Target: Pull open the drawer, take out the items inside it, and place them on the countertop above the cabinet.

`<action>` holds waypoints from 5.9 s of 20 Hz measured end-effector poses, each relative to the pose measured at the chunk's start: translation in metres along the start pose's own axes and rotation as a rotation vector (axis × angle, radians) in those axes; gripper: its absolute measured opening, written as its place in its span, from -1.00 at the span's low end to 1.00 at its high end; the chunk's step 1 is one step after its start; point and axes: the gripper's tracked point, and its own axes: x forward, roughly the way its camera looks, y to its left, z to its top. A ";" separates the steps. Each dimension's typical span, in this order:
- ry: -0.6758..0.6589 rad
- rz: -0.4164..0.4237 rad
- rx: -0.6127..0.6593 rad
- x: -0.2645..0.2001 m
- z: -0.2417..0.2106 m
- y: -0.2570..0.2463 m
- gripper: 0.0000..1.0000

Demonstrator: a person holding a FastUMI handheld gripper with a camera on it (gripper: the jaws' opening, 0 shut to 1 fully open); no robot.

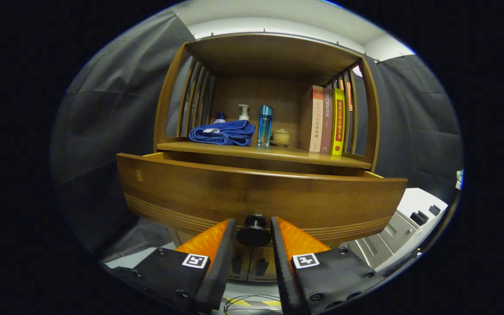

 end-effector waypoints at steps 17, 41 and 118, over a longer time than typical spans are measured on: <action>0.096 0.037 0.039 -0.033 -0.019 0.003 -0.15; 0.208 0.107 -0.025 0.061 0.155 -0.002 0.90; 0.442 -0.062 0.262 0.241 0.123 -0.070 -0.28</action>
